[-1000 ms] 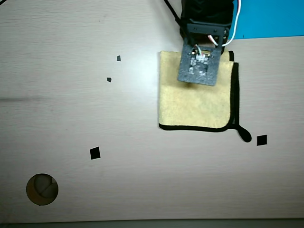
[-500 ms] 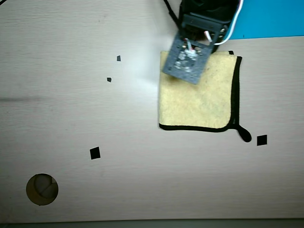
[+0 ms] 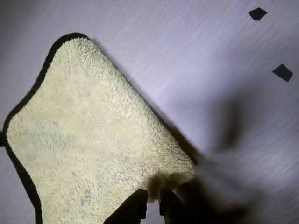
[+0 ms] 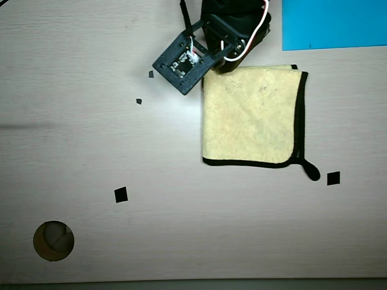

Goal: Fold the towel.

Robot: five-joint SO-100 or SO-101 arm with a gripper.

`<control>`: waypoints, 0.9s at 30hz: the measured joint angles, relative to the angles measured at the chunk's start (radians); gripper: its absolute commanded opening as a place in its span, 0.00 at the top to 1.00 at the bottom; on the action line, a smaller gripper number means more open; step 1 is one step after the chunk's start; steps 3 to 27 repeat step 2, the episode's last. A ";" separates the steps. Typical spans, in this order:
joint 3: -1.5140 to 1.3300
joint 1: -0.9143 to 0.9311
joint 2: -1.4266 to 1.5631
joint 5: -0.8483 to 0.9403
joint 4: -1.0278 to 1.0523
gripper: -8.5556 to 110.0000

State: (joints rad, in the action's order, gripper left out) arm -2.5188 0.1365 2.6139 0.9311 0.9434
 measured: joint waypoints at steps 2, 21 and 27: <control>0.000 0.020 0.000 0.000 -0.012 0.91; 0.000 0.020 0.000 0.000 -0.012 0.91; 0.000 0.020 0.000 0.000 -0.012 0.91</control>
